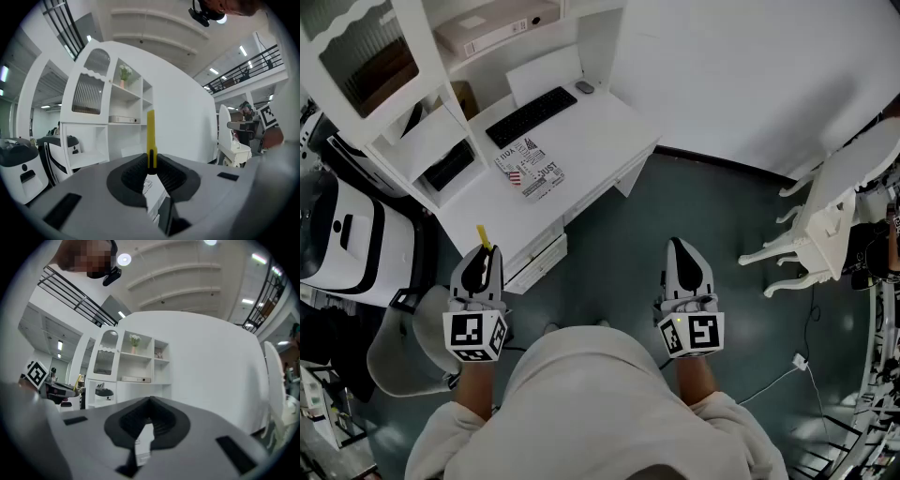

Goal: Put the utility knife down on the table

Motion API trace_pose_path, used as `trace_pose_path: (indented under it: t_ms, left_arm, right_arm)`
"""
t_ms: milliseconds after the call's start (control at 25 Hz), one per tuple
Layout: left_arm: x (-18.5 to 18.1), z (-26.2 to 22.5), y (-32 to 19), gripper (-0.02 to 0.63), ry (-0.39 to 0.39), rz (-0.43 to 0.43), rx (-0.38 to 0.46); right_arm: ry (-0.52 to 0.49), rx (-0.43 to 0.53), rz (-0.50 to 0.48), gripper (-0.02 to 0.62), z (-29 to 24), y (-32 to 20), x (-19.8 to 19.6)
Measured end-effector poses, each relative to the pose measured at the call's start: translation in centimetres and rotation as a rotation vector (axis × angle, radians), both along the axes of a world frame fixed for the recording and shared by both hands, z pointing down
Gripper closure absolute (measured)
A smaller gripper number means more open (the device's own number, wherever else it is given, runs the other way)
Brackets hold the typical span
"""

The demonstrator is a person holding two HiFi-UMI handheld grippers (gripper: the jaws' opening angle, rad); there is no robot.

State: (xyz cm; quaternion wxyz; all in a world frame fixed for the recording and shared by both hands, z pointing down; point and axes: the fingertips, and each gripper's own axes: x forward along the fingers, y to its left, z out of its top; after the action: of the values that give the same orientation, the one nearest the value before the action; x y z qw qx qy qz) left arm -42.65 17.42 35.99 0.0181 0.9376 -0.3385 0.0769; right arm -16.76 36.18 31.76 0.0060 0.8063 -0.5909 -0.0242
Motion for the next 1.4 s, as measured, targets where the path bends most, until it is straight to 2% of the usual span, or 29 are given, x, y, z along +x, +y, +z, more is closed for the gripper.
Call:
trace_pose_path:
  t_ms: [440, 1080, 1400]
  left_arm:
    - [1.1, 0.5, 0.0, 0.549, -0.012, -0.003, -0.01]
    - [8.2, 0.4, 3.2, 0.549, -0.031, -0.038, -0.01]
    - [9.4, 0.7, 3.3, 0.549, -0.042, -0.055, -0.008]
  right_arm:
    - [-0.02, 0.013, -0.01, 0.592, 0.4, 0.0, 1.0]
    - [-0.025, -0.055, -0.058, 0.592, 2.5, 3.5, 8.0]
    - [-0.042, -0.052, -0.061, 0.592, 3.2, 3.3, 10.2]
